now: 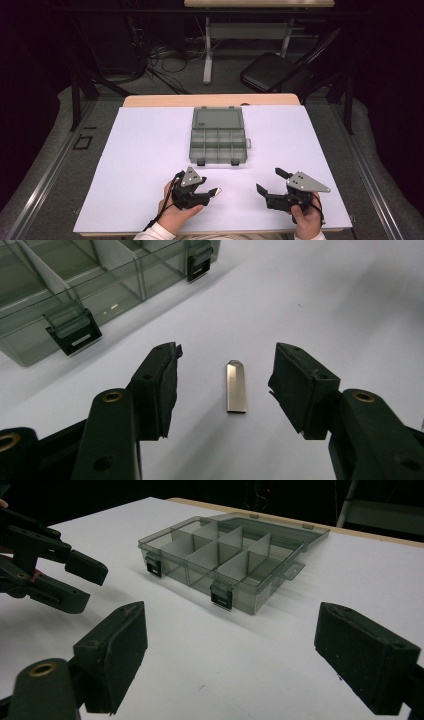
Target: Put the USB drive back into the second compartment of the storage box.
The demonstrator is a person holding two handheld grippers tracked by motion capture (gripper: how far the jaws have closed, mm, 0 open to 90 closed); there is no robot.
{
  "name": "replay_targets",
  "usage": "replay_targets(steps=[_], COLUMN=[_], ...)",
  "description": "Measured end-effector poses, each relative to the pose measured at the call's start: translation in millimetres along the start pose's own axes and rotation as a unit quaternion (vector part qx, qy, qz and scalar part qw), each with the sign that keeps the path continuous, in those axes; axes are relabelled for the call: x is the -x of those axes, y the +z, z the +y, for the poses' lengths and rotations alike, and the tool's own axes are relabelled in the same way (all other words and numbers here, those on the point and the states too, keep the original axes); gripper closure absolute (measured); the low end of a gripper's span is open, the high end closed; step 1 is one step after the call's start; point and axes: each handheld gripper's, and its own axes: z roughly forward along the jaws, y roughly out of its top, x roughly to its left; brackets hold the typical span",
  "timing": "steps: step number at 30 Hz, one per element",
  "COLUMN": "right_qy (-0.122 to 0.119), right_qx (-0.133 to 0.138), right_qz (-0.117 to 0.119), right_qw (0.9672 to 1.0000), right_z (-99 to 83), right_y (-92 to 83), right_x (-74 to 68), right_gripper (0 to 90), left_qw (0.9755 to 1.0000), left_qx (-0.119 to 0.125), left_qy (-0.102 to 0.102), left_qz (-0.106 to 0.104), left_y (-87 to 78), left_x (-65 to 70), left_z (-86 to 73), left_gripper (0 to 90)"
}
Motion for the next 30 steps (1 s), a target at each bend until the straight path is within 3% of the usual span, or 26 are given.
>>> replay_targets(steps=[6, 11, 18, 30], right_qy=[0.0, 0.0, -0.003, -0.002], right_qx=[-0.002, -0.002, -0.003, -0.005], right_qz=[-0.001, 0.0, 0.0, 0.001], right_qw=[1.0, 1.0, 1.0, 1.0], right_z=[-0.2, -0.2, -0.3, -0.5], right_y=[0.2, 0.1, 0.5, 0.6], right_x=[-0.4, -0.2, -0.1, 0.1], right_gripper=[13.4, 13.4, 13.4, 13.5], left_qw=[0.9999, 0.9998, 0.9997, 0.9999], left_qx=[-0.002, -0.001, 0.006, -0.015], left_qy=[-0.011, -0.021, -0.021, -0.008], left_qz=[0.004, -0.005, -0.008, -0.001], left_y=[2.7, 6.3, 10.8, 20.6], left_x=[0.1, -1.0, 3.2, 7.3], left_z=[-1.2, -2.2, -1.8, -2.5], left_gripper=[47.1, 51.0, 55.4, 61.7])
